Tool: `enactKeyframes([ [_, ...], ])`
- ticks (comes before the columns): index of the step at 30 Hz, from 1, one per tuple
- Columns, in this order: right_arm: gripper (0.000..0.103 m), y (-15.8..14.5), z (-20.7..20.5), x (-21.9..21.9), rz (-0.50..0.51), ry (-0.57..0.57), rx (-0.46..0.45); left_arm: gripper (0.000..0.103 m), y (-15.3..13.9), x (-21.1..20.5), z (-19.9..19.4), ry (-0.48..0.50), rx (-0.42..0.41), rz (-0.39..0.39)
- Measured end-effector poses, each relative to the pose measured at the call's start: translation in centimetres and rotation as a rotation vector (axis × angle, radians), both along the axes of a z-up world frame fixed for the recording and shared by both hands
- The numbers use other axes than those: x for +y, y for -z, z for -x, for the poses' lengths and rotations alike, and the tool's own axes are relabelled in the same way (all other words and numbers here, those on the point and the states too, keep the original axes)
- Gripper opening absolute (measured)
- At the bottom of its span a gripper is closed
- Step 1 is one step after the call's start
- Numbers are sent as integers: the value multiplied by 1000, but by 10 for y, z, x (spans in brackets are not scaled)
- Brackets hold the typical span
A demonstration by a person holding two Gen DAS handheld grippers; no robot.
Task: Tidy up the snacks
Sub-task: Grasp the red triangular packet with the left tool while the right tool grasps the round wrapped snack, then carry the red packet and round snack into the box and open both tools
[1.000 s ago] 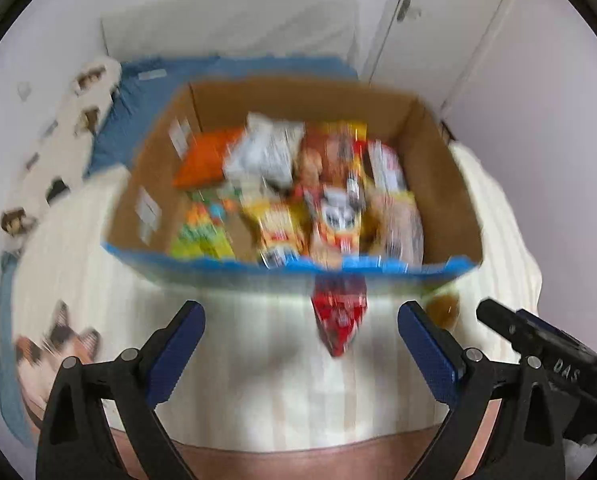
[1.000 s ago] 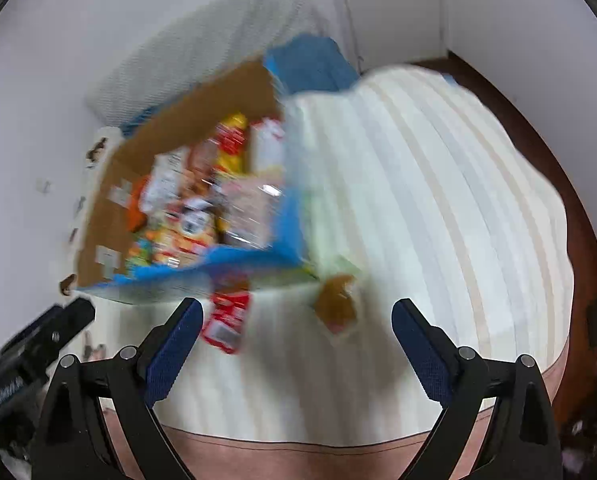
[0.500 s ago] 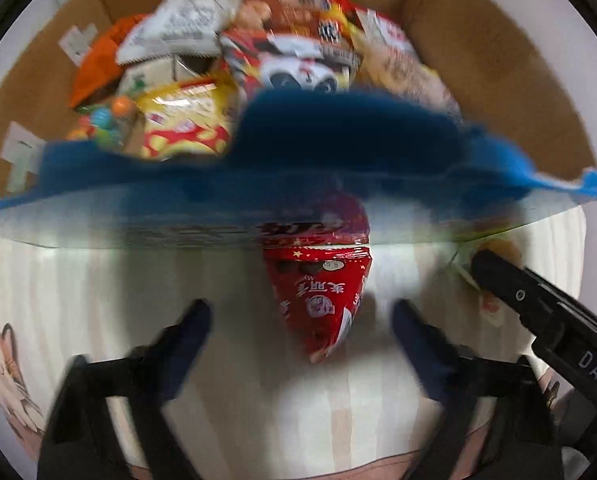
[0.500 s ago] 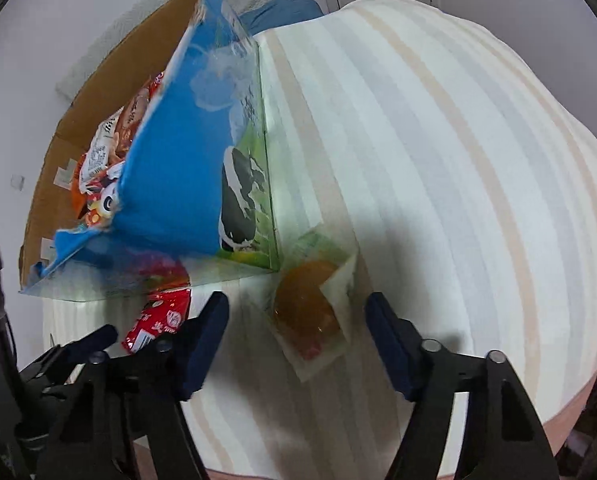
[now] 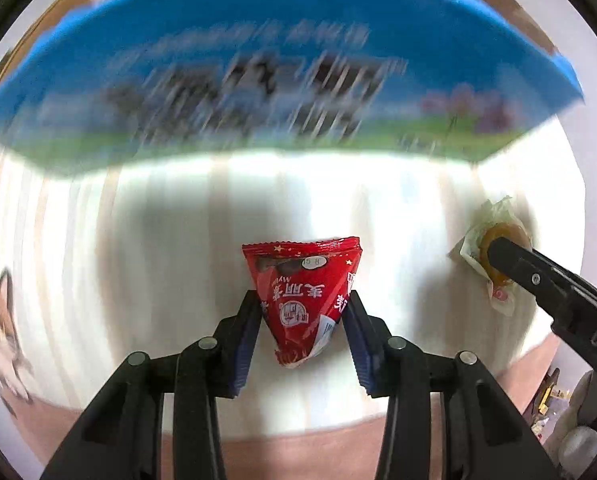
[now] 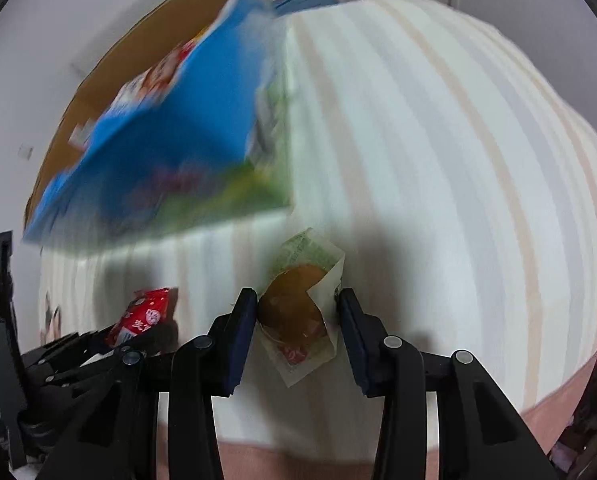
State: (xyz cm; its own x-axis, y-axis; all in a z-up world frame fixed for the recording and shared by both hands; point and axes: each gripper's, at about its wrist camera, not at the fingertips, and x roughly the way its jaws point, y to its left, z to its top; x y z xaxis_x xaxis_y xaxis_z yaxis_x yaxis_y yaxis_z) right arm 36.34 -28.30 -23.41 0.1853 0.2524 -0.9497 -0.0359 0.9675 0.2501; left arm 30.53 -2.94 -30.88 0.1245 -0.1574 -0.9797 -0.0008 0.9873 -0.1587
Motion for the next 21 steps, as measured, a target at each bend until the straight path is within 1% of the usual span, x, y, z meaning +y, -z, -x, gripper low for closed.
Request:
enactKeyframes([
  [4, 45, 8, 39, 15, -37, -53, 48, 39, 6, 15, 30, -14, 27, -1],
  [7, 45, 21, 62, 27, -37, -75, 78, 39, 16, 21, 41, -23, 49, 0],
  [9, 45, 27, 68, 32, -39, -66, 87, 39, 19, 22, 44, -25, 51, 0],
  [16, 46, 30, 71, 39, -30, -40, 91, 42, 30, 15, 39, -32, 78, -9],
  [18, 46, 30, 71, 39, -21, -42, 93, 44, 38, -1, 37, -38, 86, -5],
  [21, 46, 32, 70, 42, -4, -44, 94, 45, 45, 1, 35, -45, 94, -9],
])
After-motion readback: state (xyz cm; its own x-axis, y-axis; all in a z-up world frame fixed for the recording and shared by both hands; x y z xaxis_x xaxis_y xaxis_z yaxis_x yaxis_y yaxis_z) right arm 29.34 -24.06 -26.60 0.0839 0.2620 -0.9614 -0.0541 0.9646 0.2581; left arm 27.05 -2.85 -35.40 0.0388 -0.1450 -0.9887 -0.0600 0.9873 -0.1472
